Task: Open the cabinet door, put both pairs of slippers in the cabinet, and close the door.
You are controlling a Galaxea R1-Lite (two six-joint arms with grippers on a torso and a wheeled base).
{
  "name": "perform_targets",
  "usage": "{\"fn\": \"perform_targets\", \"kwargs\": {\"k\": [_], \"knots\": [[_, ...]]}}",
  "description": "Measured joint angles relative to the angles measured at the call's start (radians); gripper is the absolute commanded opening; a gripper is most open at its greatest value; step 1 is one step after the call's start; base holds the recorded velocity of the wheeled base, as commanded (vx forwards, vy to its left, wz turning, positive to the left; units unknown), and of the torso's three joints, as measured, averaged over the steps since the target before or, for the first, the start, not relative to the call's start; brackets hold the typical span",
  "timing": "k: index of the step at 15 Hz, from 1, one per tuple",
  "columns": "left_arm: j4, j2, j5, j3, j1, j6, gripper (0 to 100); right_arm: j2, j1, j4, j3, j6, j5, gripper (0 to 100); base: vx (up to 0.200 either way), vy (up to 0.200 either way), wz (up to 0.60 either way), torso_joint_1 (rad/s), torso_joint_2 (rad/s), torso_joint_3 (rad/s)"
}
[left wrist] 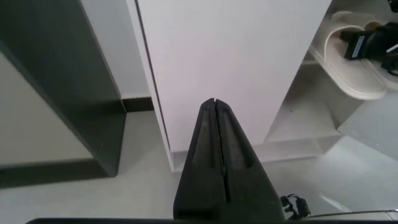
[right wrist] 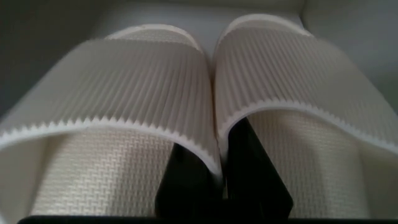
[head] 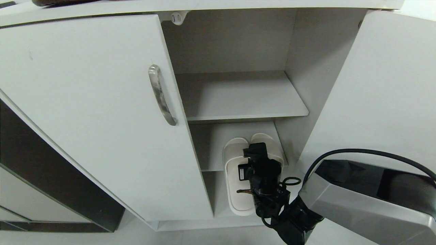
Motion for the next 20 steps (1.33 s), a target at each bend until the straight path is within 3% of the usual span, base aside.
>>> {"fn": "perform_targets", "kwargs": {"k": [7, 15, 20], "knots": [[0.000, 0.000, 0.002, 0.000, 0.000, 0.000, 0, 0.027, -0.029, 0.051, -0.075, -0.014, 0.037, 0, 0.000, 0.000, 0.00, 0.000, 0.00, 0.000], [0.000, 0.000, 0.006, 0.000, 0.000, 0.000, 0, 0.140, -0.114, 0.309, -0.469, -0.017, 0.061, 0, 0.000, 0.000, 0.00, 0.000, 0.00, 0.000], [0.000, 0.000, 0.006, 0.000, 0.000, 0.000, 0, 0.185, -0.133, 0.411, -0.619, -0.017, 0.061, 0, 0.000, 0.000, 0.00, 0.000, 0.00, 0.000]]}}
